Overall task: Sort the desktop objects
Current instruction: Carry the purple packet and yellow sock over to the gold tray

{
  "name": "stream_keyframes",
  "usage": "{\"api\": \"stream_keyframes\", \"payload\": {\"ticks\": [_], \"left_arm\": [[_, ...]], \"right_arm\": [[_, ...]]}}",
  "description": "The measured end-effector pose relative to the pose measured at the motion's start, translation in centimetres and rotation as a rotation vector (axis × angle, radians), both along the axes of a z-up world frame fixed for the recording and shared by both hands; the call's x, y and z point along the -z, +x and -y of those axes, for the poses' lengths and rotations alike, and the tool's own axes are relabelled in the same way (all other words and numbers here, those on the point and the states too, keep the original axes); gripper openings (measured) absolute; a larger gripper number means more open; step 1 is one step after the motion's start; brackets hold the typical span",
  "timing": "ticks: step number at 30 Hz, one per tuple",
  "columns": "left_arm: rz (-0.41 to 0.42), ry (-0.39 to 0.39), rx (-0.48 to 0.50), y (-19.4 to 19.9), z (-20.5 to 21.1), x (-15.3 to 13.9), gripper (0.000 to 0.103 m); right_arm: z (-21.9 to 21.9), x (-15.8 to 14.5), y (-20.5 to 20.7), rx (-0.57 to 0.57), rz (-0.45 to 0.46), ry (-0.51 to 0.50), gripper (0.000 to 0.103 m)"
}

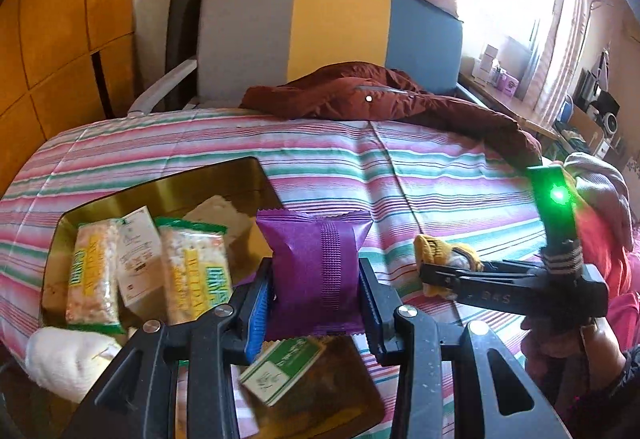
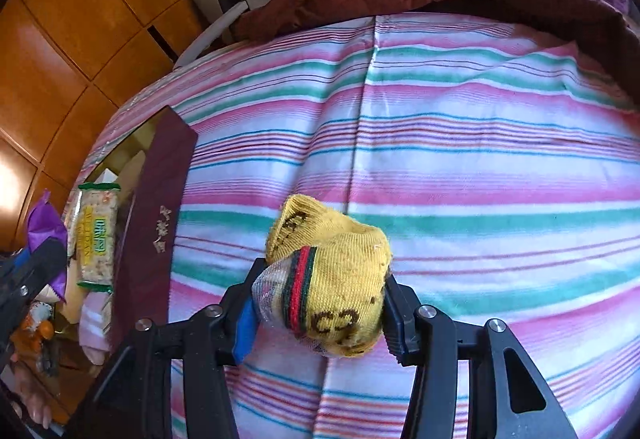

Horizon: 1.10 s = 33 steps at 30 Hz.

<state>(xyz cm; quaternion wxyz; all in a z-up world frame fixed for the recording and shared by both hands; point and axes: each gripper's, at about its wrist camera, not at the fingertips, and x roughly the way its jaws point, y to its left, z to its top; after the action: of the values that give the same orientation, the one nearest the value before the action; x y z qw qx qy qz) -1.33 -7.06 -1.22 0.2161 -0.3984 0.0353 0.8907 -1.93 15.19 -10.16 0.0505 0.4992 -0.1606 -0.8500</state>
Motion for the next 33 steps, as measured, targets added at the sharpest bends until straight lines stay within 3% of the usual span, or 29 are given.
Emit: {"api": "stream_keyframes", "payload": {"ticks": [15,25,33], "left_arm": [[0.002,0.01,-0.091,0.1,5.3,0.0,0.039],[0.021,-0.009,-0.159,0.5,9.0,0.8,0.039],[0.024,-0.023,-0.221,-0.1,11.8,1.7,0.039]], "right_arm": [[3.8,-2.2,3.2,-0.013,-0.084,-0.128,0.049],[10.1,-6.7,3.6,-0.172,-0.197,-0.093,0.049],[14.7,-6.4,2.4,-0.289,-0.176,-0.049,0.049]]}}
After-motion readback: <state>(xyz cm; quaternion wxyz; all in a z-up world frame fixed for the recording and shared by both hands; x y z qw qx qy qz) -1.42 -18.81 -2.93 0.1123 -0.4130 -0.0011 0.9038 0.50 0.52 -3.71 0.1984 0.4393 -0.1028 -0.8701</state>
